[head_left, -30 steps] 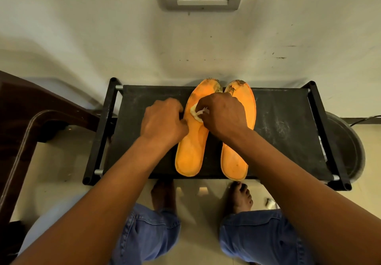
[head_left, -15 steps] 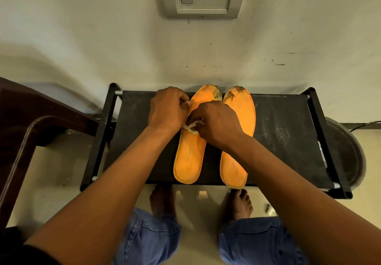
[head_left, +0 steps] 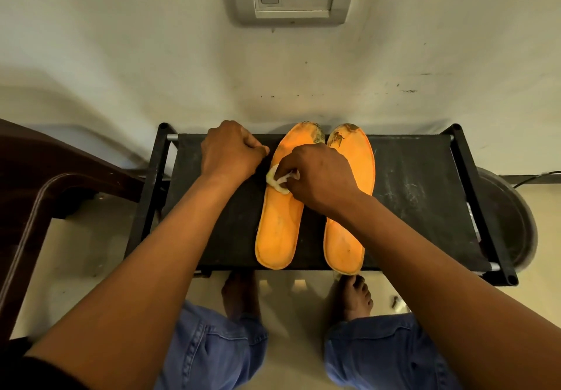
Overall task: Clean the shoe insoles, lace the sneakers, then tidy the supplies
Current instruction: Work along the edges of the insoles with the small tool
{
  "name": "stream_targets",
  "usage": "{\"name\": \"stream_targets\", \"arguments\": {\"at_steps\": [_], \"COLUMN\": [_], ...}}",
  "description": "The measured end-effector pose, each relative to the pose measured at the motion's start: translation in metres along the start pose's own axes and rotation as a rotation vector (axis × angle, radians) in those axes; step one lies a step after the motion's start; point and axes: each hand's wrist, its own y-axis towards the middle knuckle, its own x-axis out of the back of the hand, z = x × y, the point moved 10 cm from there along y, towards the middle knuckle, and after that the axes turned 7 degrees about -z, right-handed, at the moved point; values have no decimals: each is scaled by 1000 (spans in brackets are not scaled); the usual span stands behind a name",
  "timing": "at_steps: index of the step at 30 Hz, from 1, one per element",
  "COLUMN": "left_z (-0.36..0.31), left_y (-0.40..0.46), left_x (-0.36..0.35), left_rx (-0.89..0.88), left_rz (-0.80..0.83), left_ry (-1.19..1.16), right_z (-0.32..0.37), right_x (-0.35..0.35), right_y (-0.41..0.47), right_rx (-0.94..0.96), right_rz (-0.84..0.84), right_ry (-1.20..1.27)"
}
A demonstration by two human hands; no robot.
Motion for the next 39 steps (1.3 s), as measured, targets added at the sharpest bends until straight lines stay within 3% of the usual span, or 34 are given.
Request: {"name": "stream_targets", "arguments": {"at_steps": [5, 10, 14, 23, 34, 36, 39], "left_z": [-20, -11, 9, 70, 74, 67, 63], "left_y": [-10, -8, -5, -27, -74, -80, -81], "left_x": [-13, -19, -19, 36, 23, 17, 19], "left_rx": [-51, 40, 191, 575, 851, 812, 608], "left_rz": [36, 45, 77, -55, 135, 227, 359], "left_ry": [-45, -87, -208, -477, -857, -767, -282], "right_z": [1, 1, 1, -5, 10, 8, 5], "right_x": [0, 1, 4, 19, 19, 16, 4], "right_y": [1, 1, 1, 3, 3, 1, -3], "right_rx": [-4, -4, 0, -96, -64, -71, -79], "right_rz": [17, 33, 6, -103, -158, -134, -77], "right_ry": [2, 3, 2, 39, 51, 23, -17]}}
